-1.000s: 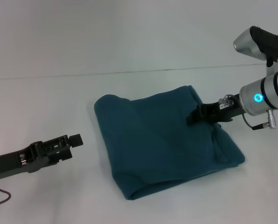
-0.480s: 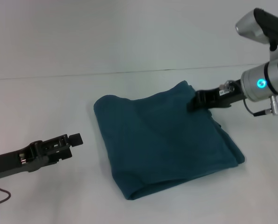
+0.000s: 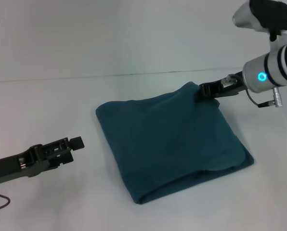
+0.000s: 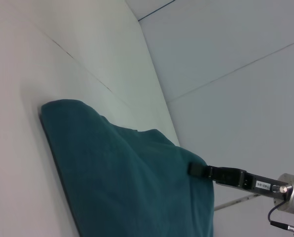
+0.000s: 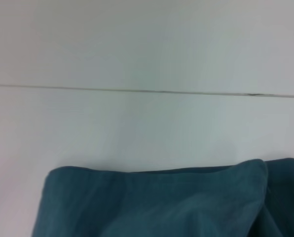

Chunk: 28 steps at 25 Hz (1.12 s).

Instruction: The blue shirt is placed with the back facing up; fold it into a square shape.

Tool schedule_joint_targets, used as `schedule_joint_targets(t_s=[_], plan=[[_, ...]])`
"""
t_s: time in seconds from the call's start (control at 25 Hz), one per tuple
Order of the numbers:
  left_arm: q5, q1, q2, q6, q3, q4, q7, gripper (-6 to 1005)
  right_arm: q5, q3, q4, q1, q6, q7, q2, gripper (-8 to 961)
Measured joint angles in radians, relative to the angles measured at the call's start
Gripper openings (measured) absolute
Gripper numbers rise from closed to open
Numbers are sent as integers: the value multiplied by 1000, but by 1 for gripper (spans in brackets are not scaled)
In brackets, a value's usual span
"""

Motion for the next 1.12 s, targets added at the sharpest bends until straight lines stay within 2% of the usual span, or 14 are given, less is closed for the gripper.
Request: schedule_joint_targets(t_s=[0.28,0.56,0.88,1.0,1.08,1.12], plan=[[0,0,0,-1,-14,-2,-1,943,-1,-44,41,5,41,2,1,51],[0,0,0,-8,-28,-14,2,942,-5,-45,101,14,54,11,-22,55],[0,-3,0,-9,-29,-28,7,937,-241,-45,108,35,178,182,-14,339],[-4,-3,0,-10,-30,-28,7,937,-242,-33,96,41,178,201,-17,430],[-9,-3,0,-10,-31,-28,7,938,-187,-23,67,37,144,191,-25,490],[-11,-2,0,-11,-31,-28,7,938,-154,-20,53,31,124,180,-29,490]])
